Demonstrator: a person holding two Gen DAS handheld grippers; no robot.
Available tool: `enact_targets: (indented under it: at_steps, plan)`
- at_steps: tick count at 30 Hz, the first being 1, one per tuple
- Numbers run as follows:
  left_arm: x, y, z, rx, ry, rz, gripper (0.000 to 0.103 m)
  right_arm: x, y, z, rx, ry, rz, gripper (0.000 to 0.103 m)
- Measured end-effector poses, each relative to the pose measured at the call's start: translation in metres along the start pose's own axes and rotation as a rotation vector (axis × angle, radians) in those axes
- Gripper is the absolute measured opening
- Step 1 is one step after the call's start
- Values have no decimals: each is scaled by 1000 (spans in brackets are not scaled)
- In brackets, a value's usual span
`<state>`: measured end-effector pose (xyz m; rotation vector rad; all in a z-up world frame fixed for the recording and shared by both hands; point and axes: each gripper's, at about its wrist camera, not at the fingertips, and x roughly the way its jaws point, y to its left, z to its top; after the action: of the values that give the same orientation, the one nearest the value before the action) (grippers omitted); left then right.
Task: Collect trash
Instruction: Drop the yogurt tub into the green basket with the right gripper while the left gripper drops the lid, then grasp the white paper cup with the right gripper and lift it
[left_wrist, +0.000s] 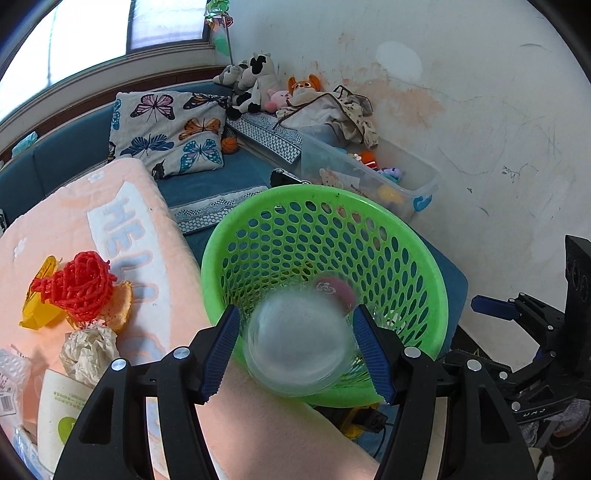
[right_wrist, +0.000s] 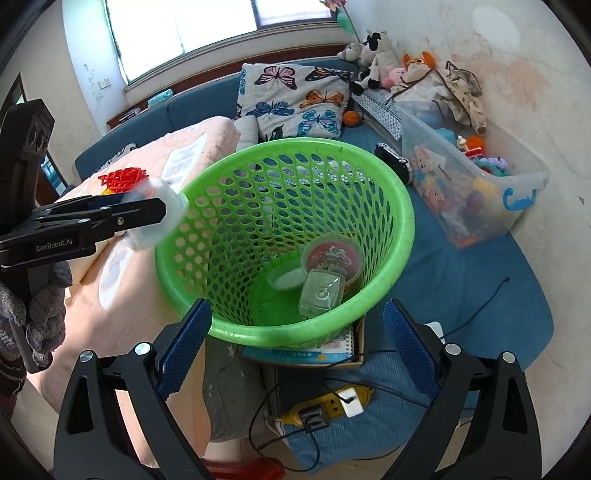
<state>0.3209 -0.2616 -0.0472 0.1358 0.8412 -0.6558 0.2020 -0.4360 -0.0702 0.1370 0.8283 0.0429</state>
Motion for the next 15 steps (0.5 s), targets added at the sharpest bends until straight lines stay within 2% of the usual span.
enact_targets:
  at_steps: [7, 15]
  plan:
    - [-11, -2, -5, 15, -19, -2, 65, -2, 5, -1, -2, 1, 11, 93]
    - [-54, 7, -27, 22, -71, 48, 65, -6, 26, 1, -37, -12, 39, 93]
